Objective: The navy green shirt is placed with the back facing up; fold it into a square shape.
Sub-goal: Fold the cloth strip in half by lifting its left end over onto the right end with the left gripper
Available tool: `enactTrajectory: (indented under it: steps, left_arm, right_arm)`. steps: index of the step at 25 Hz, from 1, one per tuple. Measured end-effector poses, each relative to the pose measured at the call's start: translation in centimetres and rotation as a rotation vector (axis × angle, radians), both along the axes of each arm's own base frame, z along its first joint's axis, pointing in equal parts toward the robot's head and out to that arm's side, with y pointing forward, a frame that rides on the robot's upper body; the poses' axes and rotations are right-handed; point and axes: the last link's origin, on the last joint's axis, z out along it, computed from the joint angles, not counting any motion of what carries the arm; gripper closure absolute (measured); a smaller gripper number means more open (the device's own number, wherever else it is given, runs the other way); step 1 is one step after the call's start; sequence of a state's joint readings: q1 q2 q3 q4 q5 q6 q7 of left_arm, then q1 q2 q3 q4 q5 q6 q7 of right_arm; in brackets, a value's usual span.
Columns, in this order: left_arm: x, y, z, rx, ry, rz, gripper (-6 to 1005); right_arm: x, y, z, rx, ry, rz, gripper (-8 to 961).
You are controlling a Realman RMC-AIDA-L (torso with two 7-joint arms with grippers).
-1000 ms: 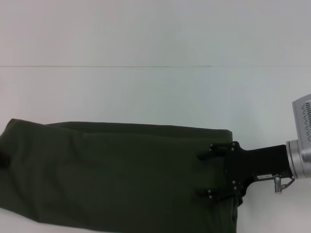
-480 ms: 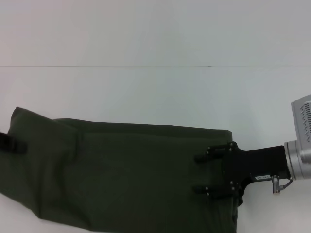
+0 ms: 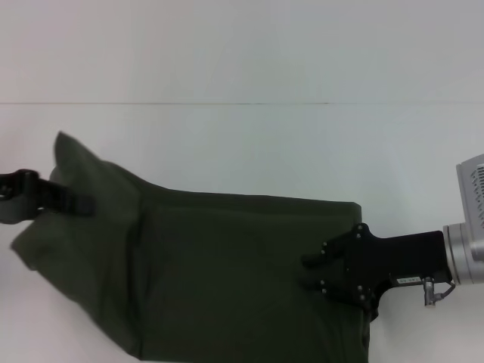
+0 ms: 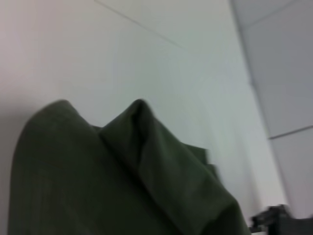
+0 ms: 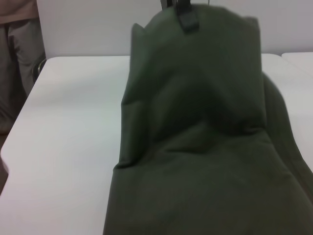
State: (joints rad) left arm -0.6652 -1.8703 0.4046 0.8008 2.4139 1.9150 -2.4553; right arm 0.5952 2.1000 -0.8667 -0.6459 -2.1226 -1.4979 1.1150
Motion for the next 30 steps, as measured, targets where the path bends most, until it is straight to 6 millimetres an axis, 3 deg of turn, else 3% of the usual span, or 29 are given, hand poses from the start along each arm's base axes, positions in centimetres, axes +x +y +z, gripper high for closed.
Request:
enactTrajectory:
  steps: [4,16,23,28,30]
  left_arm:
    - [1.8,0.0,-1.5,-0.041,-0.071,-0.044,858]
    - [5.9,0.1,-7.1,-0.102,-0.308,-0.083,858]
    - [6.5,-0.3,-10.6,-0.107,-0.395,-0.056,859]
    - [6.7,-0.6,-12.7,-0.116,-0.428,-0.041,859]
    - [6.8,-0.7,-13.2,-0.111,-0.430,-0.042,859]
  right_arm:
    - [0.0,0.0,0.0,0.001,0.002,-0.001,692]
    - [1.1,-0.4,0.6,0.020,0.000,-0.030,702]
    - [1.9,-0.9,1.3,0.031,-0.008,-0.048,699]
    - [2.4,-1.6,2.4,0.040,0.000,-0.051,651]
    - [2.6,-1.9,3.1,0.048,0.011,-0.055,574]
